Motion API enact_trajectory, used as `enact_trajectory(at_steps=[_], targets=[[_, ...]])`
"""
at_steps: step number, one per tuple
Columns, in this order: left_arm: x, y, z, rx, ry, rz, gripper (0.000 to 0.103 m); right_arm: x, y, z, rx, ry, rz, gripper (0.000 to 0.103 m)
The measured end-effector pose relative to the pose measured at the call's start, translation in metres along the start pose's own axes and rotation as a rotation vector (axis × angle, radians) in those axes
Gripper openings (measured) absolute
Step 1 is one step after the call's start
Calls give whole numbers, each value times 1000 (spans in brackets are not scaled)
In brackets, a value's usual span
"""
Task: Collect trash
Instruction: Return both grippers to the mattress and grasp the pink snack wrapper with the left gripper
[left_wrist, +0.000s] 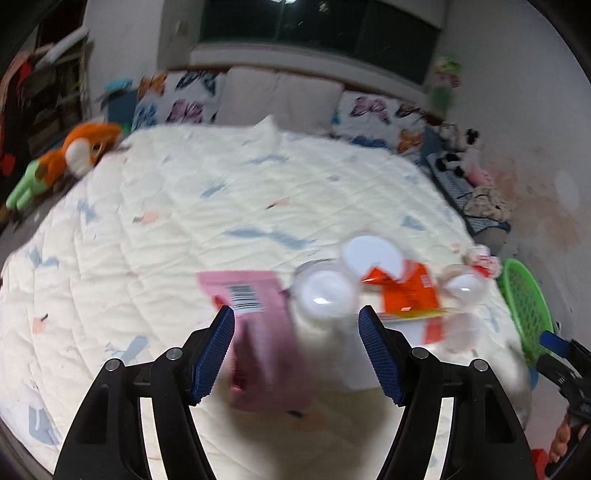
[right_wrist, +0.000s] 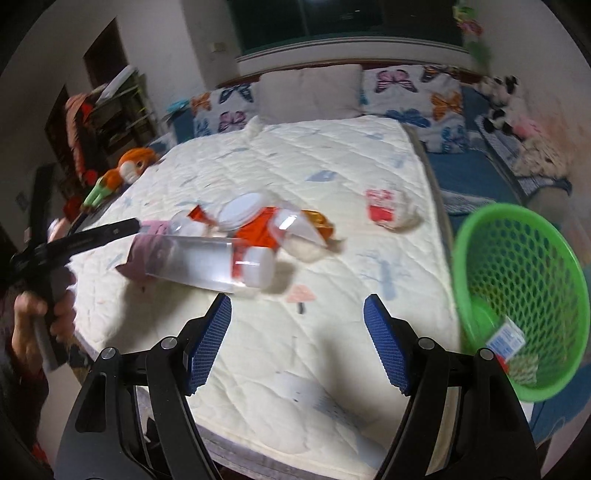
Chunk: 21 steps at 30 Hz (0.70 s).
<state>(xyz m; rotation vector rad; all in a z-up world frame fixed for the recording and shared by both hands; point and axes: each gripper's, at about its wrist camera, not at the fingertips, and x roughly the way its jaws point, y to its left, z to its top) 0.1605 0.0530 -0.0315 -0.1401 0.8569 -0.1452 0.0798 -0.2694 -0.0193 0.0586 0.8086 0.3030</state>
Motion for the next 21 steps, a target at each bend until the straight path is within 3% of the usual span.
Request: enact_trajectory(at_steps=[2,11,21], targets=[[12,13,0,-26,38,2,74,5,12,5,-59,16,4,75],[44,36,-3,-90,123,-52,74,39,64,20,-337,116,53,78],[57,44,-7,-120,153,-123,44,85,113,32,-639,194,39,78]])
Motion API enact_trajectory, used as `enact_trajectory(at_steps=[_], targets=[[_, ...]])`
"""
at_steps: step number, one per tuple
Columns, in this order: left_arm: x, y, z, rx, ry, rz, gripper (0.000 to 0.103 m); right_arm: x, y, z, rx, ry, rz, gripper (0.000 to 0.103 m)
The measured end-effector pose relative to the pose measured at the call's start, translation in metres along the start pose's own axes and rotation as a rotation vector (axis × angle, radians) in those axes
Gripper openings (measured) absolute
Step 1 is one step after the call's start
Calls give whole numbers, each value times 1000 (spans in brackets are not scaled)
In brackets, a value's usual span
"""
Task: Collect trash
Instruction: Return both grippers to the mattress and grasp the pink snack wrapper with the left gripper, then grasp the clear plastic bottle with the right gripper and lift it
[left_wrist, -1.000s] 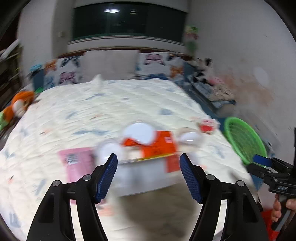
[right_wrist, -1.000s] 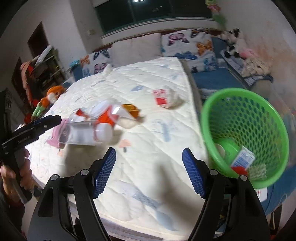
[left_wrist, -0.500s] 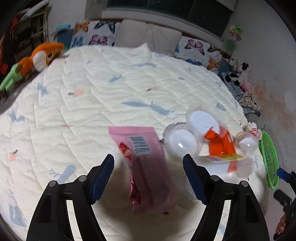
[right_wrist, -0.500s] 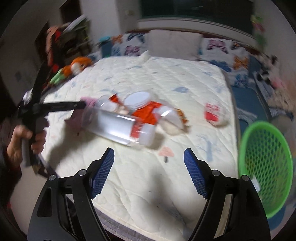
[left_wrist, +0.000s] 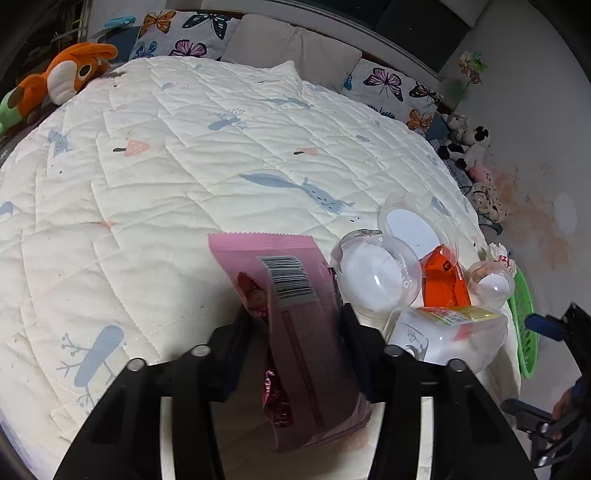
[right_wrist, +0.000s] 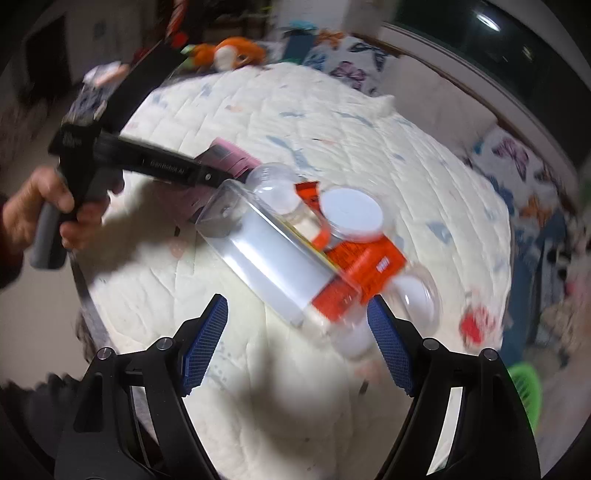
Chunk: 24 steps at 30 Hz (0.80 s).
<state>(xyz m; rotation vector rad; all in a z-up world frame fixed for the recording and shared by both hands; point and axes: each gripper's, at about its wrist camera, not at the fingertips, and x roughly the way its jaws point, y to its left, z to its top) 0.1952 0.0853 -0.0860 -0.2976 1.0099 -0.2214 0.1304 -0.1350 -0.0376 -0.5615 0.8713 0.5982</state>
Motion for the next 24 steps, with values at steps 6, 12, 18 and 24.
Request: enact_trajectory(at_steps=[6,12,18,24], targets=[[-8,4,-3,25,-26,-18,30,29,23,13,-175,44,-57,78],[-23,10,-4,37,-64,-17,29,54,51,21,-360,58,-145,78],[-31,16,-7,40,-82,-15,28,76,62,29,-421,61,-176,76],[-39,18,-10,41,-104,-9,28,84,60,31,-427,62,-204,66]])
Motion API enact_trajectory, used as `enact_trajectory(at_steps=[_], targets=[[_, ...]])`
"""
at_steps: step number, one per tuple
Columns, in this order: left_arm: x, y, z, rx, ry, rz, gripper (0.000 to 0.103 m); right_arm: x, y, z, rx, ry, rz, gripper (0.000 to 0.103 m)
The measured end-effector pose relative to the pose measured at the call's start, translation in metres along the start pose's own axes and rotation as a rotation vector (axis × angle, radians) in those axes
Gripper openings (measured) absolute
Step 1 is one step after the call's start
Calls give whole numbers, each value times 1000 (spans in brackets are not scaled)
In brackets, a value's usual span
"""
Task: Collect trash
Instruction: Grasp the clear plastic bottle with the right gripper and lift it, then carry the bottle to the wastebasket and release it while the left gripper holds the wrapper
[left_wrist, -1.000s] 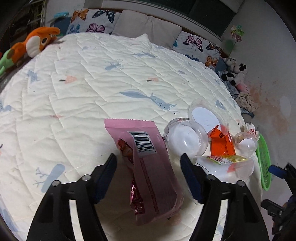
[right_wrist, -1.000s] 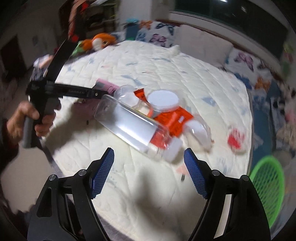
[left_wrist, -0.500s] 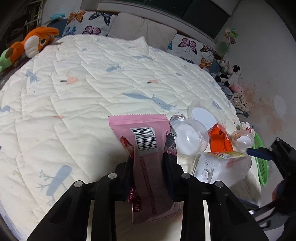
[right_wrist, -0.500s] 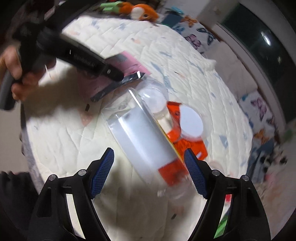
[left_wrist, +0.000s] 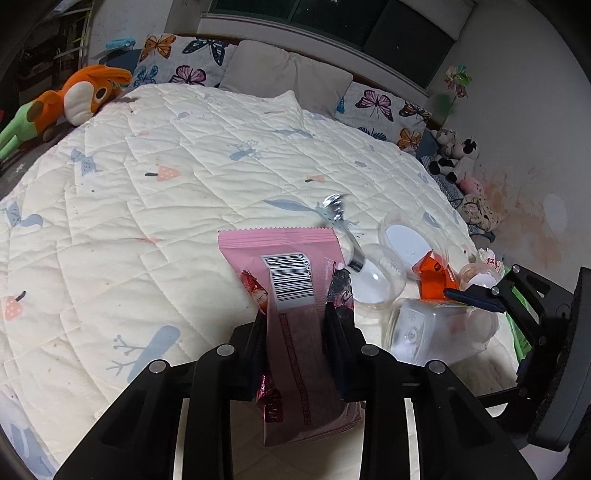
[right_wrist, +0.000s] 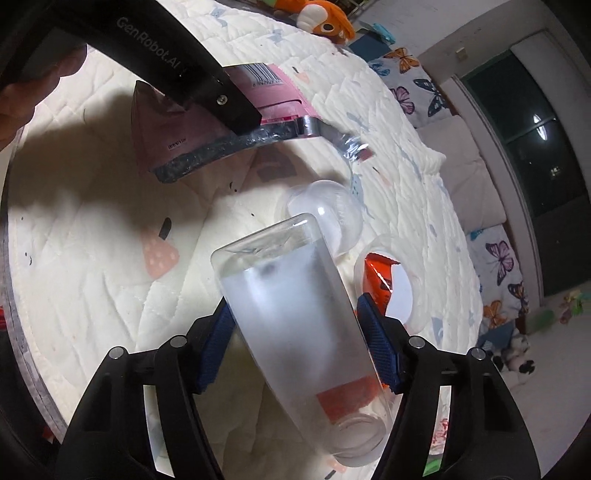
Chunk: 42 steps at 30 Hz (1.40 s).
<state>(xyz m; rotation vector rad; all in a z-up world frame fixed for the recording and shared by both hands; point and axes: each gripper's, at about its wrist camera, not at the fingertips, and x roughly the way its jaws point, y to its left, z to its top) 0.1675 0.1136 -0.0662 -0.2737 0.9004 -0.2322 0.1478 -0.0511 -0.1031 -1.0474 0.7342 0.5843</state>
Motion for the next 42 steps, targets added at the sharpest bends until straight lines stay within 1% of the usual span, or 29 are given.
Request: enact_trajectory(at_steps=[3,6,10,13,17,20,25,28,30,32,36,42], targets=[[-5,-2,-1,9,-13,6,28,-8,-3,-3,25,-16,-10,65],[-16,-9,-1,32,-40,8,28,-21,-11,-8,91,-42,-19,63],[-29,-20,-1,60,-71,5,28,-44,-25,-19,195,-83,-26,62],[-38,-36,-1,103,-99,9,28,-62,-40,-31,302,-115,-26,62],[-48,-61,-2,161,-135,-9,28,-85,-61,-52,474,-162,3,62],[-50,-79,-3,195,-146,-25,28,-100,-74,-70,599,-198,33,61],[-47,-105,-3,242,-149,-56,28,-116,-85,-97,741,-227,69,61],[-42,-119,-4,265,-139,-72,28,-124,-95,-114,841,-256,108,61],[-38,-129,-5,284,-132,-79,28,-131,-101,-124,886,-273,118,61],[-34,-139,-5,300,-126,-89,28,-138,-109,-135,926,-285,107,60],[-25,-159,-3,324,-111,-114,28,-151,-126,-161,1003,-289,52,60],[-10,-200,-3,385,-93,-148,28,-158,-146,-206,1095,-270,-33,60]])
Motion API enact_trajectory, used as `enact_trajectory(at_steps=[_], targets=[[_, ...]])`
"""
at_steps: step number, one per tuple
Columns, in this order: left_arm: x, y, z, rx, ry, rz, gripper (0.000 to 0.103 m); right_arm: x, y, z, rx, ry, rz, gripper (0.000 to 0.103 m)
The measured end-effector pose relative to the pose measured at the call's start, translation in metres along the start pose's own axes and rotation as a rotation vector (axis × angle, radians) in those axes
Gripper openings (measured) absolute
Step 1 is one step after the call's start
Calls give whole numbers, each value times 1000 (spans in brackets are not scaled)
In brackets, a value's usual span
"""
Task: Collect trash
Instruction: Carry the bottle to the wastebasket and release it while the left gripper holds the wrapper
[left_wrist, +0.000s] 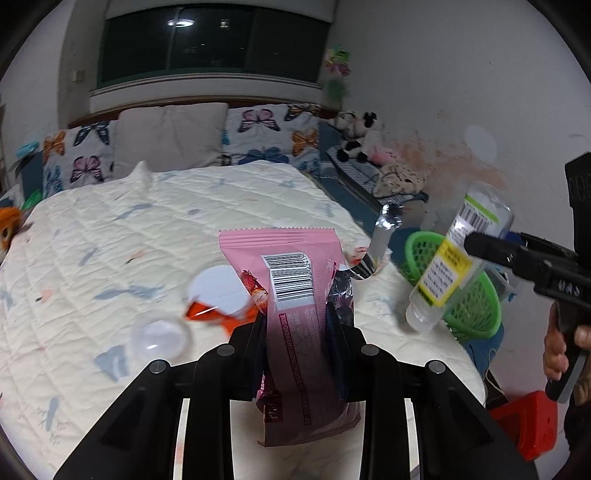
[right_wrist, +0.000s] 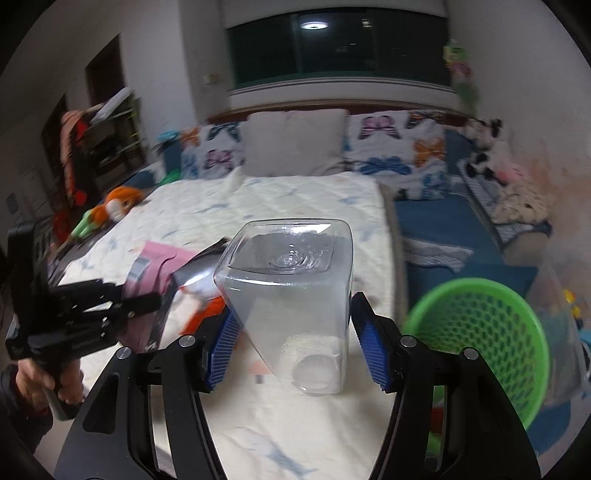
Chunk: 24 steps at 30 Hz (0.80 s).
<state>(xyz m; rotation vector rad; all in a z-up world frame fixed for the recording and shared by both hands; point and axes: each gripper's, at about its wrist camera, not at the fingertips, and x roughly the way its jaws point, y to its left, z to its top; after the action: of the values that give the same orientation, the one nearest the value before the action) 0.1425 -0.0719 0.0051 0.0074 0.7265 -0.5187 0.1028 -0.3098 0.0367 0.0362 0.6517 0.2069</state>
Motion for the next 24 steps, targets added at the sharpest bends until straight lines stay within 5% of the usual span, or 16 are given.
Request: enact_trajectory(at_steps=[11,24], targets=[[38,-58,14,89,44,-51,28,-9,-84,-21,147,-27,-179,60],[58,-96,26,152,59,-89,28,17,-147,-59,240,66,-302,60]])
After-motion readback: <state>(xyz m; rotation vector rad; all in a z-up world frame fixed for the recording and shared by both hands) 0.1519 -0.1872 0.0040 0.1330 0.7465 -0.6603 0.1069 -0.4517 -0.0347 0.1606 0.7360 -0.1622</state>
